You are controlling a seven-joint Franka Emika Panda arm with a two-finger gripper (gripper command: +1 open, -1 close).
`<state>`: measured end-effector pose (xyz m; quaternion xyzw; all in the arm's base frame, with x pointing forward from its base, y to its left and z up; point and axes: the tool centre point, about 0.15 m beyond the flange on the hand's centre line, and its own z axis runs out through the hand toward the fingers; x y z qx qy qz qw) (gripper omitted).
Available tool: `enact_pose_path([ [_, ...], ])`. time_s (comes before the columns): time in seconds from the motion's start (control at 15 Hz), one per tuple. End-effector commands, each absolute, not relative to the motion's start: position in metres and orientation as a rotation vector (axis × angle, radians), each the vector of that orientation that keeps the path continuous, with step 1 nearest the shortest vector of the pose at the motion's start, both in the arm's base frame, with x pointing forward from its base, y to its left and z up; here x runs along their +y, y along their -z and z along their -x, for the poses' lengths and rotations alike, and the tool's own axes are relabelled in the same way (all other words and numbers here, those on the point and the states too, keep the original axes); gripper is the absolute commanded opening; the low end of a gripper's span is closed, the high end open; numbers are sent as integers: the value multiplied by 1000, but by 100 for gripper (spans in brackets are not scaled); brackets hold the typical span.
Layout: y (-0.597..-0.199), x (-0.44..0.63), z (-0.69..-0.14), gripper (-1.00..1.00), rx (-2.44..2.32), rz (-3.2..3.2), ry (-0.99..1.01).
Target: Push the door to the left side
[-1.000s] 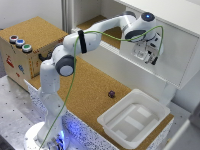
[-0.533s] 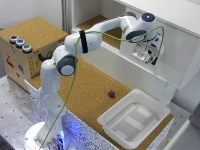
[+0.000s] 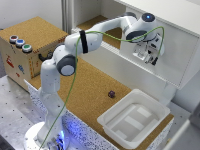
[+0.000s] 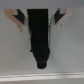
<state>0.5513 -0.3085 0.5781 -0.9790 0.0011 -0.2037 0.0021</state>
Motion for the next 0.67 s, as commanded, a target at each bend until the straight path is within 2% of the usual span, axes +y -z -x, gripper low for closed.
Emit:
enact_pose_path([
  [0.0,-575,-290,-595,-100,-20,3070,448],
  [0.6,-564,-190,-576,-100,-58,3064,432],
])
